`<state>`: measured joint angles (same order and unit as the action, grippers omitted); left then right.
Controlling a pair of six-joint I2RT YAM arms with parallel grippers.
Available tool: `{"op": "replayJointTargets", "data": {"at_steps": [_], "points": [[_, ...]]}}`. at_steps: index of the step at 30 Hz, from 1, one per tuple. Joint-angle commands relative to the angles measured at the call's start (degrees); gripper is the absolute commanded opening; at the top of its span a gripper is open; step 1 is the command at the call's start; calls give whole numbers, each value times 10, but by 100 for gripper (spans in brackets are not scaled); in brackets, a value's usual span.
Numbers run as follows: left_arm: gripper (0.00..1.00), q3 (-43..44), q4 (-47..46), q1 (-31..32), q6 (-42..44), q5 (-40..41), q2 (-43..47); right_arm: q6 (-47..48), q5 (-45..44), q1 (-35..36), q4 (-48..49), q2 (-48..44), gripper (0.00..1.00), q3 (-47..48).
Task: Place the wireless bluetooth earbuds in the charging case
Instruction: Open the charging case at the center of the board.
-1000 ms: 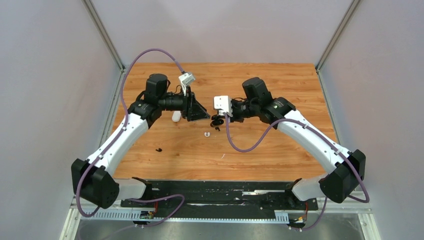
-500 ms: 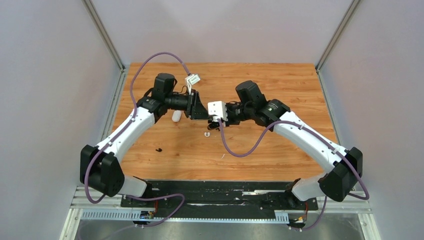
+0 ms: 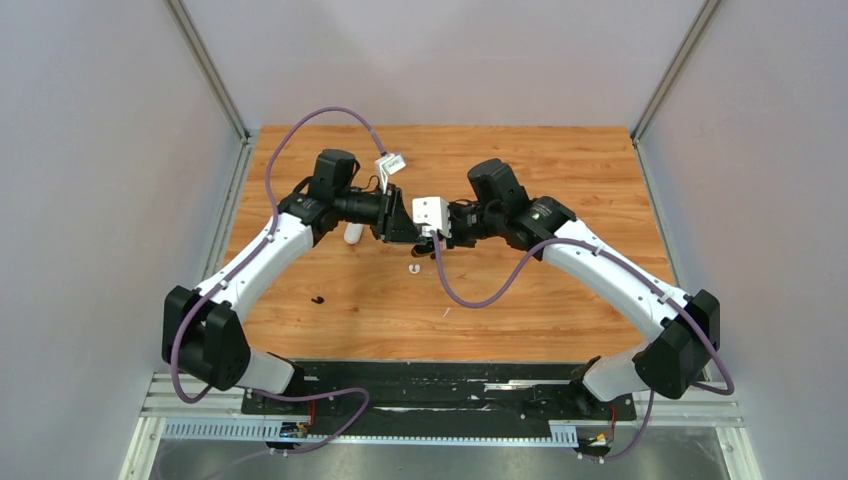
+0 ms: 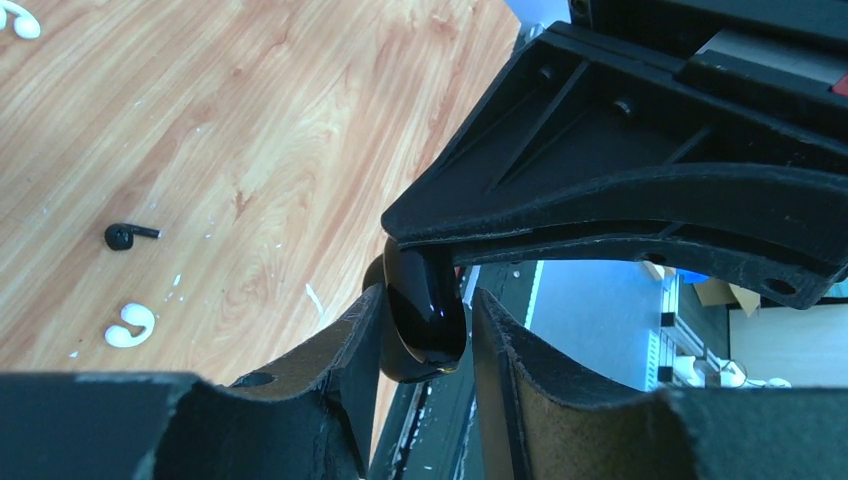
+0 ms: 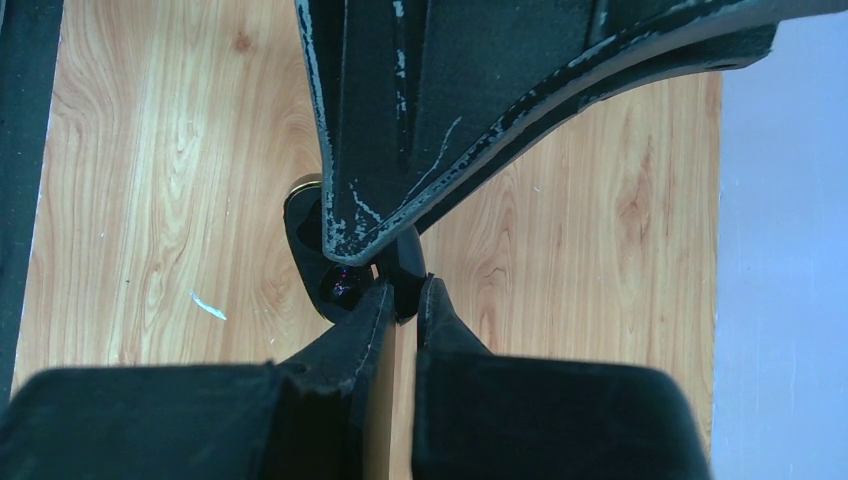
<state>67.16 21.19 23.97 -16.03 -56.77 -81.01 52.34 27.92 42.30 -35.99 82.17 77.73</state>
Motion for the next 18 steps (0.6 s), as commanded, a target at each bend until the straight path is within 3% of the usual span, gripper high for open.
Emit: {"op": "replayJointTargets", "data": {"at_steps": [1, 6, 18], "points": [[44, 28, 14, 4, 27, 3, -5, -20, 11, 3, 29, 1, 0, 23], [39, 27, 6, 5, 22, 4, -10, -22, 12, 3, 29, 3, 0, 26], [46, 19, -26, 4, -22, -9, -15, -20, 11, 3, 29, 5, 0, 21]]}}
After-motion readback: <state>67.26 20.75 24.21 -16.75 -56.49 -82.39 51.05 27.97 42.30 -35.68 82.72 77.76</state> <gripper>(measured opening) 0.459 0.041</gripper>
